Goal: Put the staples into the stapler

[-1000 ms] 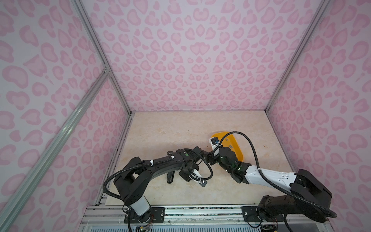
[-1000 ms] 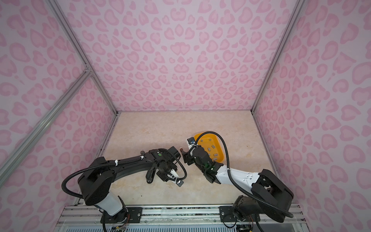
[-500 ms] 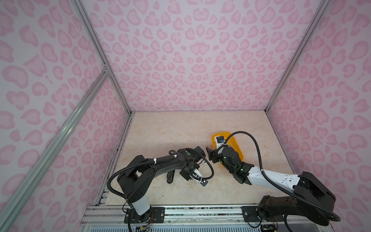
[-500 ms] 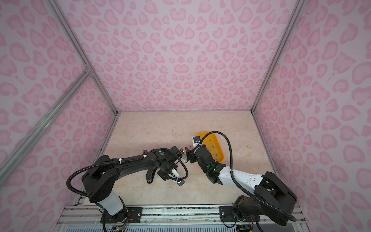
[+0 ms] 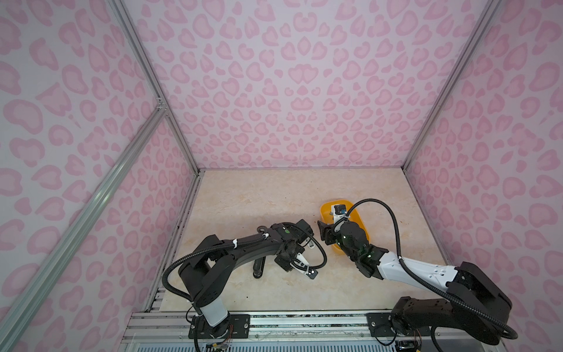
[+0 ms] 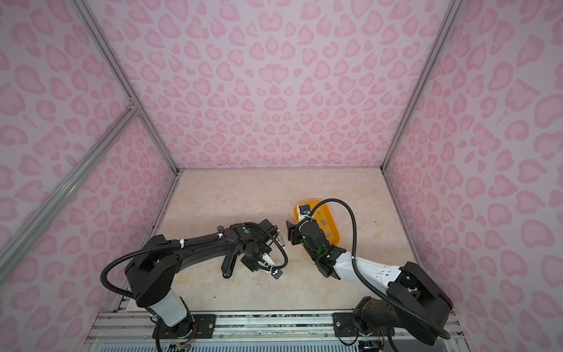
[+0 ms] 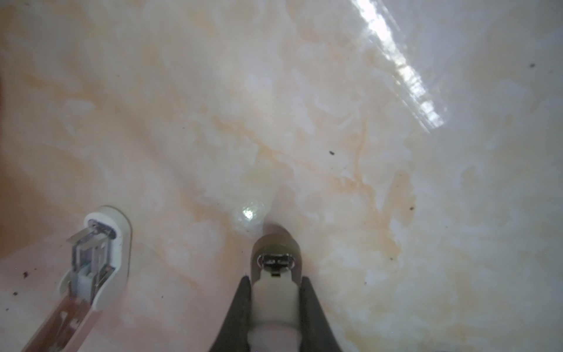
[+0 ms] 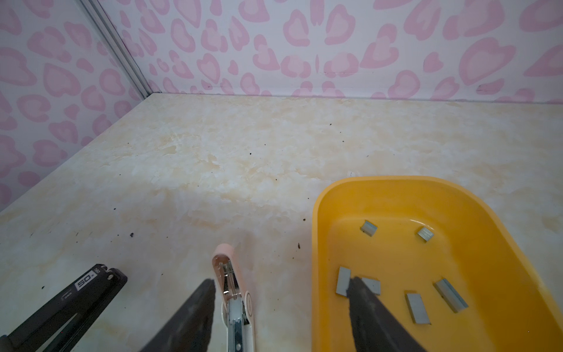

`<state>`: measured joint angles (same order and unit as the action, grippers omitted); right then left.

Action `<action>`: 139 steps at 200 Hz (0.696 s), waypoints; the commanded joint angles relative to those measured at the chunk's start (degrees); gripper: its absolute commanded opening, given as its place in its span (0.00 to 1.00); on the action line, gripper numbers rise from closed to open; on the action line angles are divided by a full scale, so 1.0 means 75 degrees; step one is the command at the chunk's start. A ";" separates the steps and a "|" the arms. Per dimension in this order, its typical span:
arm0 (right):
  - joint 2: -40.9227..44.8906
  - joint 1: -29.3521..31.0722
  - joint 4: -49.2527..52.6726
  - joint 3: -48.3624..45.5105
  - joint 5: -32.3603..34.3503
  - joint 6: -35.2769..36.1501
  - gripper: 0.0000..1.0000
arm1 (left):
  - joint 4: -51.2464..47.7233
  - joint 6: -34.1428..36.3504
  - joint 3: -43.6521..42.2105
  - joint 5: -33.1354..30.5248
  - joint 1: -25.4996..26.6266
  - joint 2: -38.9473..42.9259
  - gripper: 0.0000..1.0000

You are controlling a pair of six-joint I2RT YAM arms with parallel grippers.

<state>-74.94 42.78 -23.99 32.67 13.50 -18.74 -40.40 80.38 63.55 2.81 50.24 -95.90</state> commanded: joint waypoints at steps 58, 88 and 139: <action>0.0045 -0.0048 -0.0122 0.0129 -0.1940 -0.0444 0.60 | 0.2256 -0.2224 -0.0704 0.1202 -0.1079 0.2768 0.04; 0.0165 -0.0154 -0.1124 -0.0194 -0.3462 -0.0489 0.57 | 0.3117 -0.2699 -0.1279 0.1528 -0.1429 0.3425 0.04; 0.0143 -0.0127 -0.2098 -0.0471 -0.4412 -0.0653 0.55 | 0.3235 -0.2862 -0.1189 0.1517 -0.1624 0.3449 0.04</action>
<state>-73.65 41.85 -33.69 29.69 -13.43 -22.94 -19.11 60.10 53.43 13.06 38.33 -69.76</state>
